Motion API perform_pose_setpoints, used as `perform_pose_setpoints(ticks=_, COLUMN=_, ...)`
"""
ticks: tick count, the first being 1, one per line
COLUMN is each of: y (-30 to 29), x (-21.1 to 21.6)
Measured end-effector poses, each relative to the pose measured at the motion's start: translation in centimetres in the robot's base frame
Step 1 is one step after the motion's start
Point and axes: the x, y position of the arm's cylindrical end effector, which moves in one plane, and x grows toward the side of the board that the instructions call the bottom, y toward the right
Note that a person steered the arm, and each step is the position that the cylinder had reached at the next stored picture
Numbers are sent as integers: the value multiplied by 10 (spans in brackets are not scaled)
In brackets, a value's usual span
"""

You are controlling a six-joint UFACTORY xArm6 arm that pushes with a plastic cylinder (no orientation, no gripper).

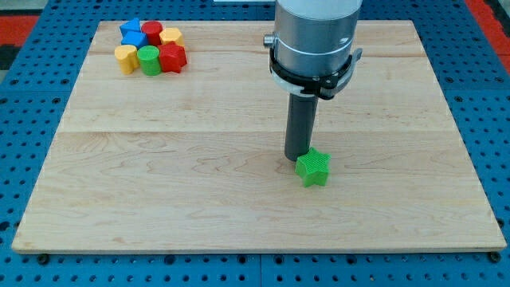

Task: Move the green star towards bottom right

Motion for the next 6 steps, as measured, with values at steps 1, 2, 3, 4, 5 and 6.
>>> perform_pose_setpoints(ticks=1, y=0, x=12)
perform_pose_setpoints(ticks=2, y=0, x=12)
perform_pose_setpoints(ticks=3, y=0, x=17)
perform_pose_setpoints(ticks=4, y=1, x=40)
perform_pose_setpoints(ticks=5, y=13, x=61)
perform_pose_setpoints(ticks=6, y=77, x=61)
